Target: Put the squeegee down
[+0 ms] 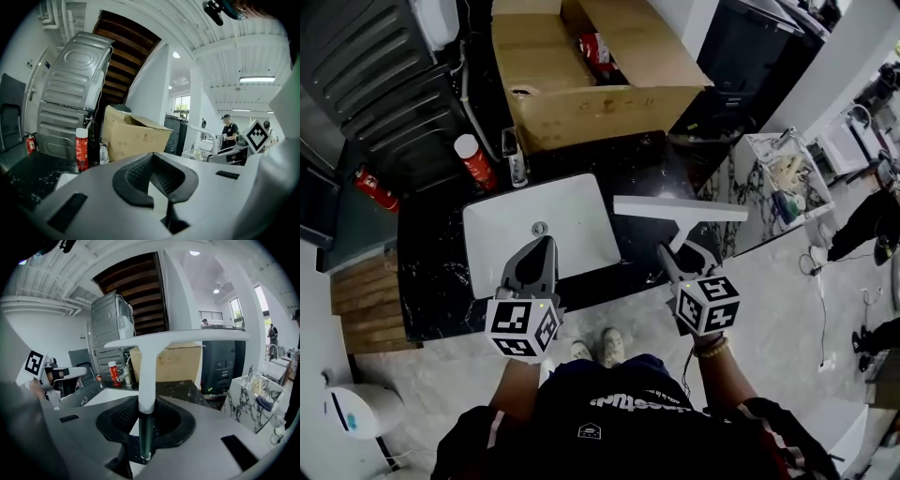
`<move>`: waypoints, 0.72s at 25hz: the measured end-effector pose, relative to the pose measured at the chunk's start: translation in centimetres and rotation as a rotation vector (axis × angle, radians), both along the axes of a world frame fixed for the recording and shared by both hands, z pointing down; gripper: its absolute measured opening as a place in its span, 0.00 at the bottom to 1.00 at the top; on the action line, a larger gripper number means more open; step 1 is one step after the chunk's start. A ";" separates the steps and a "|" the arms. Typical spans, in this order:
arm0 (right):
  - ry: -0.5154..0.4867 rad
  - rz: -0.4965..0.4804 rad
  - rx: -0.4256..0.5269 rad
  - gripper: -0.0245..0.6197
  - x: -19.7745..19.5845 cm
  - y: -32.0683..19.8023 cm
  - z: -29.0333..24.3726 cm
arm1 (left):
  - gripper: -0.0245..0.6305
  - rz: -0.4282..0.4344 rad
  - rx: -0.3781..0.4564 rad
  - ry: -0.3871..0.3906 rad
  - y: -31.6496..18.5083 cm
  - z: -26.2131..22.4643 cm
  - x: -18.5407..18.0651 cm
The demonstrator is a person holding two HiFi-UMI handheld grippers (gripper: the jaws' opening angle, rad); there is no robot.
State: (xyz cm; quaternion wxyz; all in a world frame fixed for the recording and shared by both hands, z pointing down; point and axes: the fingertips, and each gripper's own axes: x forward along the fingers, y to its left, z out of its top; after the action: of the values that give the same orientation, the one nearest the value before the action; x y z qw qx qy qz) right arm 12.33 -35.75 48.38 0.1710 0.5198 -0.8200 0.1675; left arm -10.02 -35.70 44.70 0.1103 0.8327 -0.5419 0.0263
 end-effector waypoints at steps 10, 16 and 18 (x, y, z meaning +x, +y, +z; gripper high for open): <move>0.025 0.014 -0.146 0.24 1.0 -8.0 8.6 | 0.06 0.002 -0.082 -0.011 -4.2 3.4 0.9; 0.068 0.035 -0.205 0.23 1.8 -11.4 14.4 | 0.06 -0.035 -0.107 -0.032 -5.1 4.0 0.2; 0.081 0.036 -0.214 0.23 2.0 -11.7 15.9 | 0.06 -0.050 -0.111 -0.038 -5.2 4.1 -0.2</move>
State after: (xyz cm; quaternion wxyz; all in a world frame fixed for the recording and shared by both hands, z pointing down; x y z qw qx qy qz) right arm 14.35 -47.47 64.27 0.2554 0.5197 -0.7804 0.2361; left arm -10.20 -40.85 48.79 0.1466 0.8109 -0.5623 0.0691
